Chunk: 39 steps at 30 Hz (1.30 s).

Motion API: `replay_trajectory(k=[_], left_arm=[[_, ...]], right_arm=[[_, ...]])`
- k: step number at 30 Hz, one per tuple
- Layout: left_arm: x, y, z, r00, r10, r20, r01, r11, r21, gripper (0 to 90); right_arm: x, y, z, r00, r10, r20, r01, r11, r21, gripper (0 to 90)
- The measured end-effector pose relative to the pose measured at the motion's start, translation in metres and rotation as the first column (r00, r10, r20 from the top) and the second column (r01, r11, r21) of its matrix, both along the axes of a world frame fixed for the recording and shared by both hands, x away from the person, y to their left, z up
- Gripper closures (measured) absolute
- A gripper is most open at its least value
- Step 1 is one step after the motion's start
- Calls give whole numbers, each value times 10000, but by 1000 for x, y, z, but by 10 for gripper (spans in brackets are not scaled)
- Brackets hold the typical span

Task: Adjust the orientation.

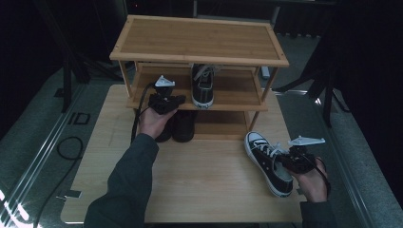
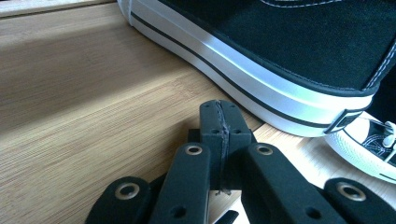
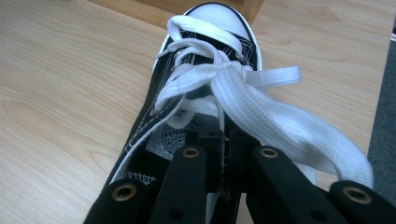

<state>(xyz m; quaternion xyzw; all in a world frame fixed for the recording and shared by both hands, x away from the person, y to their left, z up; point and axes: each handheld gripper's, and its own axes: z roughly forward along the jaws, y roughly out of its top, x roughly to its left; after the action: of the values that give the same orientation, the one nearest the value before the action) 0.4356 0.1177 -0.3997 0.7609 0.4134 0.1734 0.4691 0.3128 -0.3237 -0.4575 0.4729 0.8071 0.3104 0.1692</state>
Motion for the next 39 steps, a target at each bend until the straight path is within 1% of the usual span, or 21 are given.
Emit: replay_trajectory(k=[8, 15, 18, 25, 27, 34, 39], left_arm=[[0, 0, 0, 10000, -12, -2, 12, 10000, -1, 898], [0, 0, 0, 10000, -17, 0, 17, 10000, 7, 898], [0, 0, 0, 10000, -7, 2, 7, 10000, 0, 898], [0, 1, 0, 10000, 4, 22, -4, 10000, 67, 898], [0, 1, 0, 10000, -3, 23, 3, 10000, 64, 898], [0, 0, 0, 10000, 22, 32, -22, 10000, 33, 898], [0, 0, 0, 10000, 20, 28, -20, 10000, 38, 899]], right_arm=[[4, 11, 11, 9984, 547, 125, -549, 9984, 128, 878], [7, 24, 21, 9949, 969, 283, -971, 9953, 45, 878], [9, 30, 25, 9916, 1240, 358, -1241, 9923, 9, 878], [13, 42, 33, 9862, 1596, 431, -1605, 9869, 167, 878], [13, 45, 35, 9845, 1694, 447, -1702, 9853, 144, 878], [15, 52, 45, 9762, 2107, 521, -2121, 9770, 228, 878], [17, 57, 56, 9689, 2396, 612, -2410, 9704, 162, 878]])
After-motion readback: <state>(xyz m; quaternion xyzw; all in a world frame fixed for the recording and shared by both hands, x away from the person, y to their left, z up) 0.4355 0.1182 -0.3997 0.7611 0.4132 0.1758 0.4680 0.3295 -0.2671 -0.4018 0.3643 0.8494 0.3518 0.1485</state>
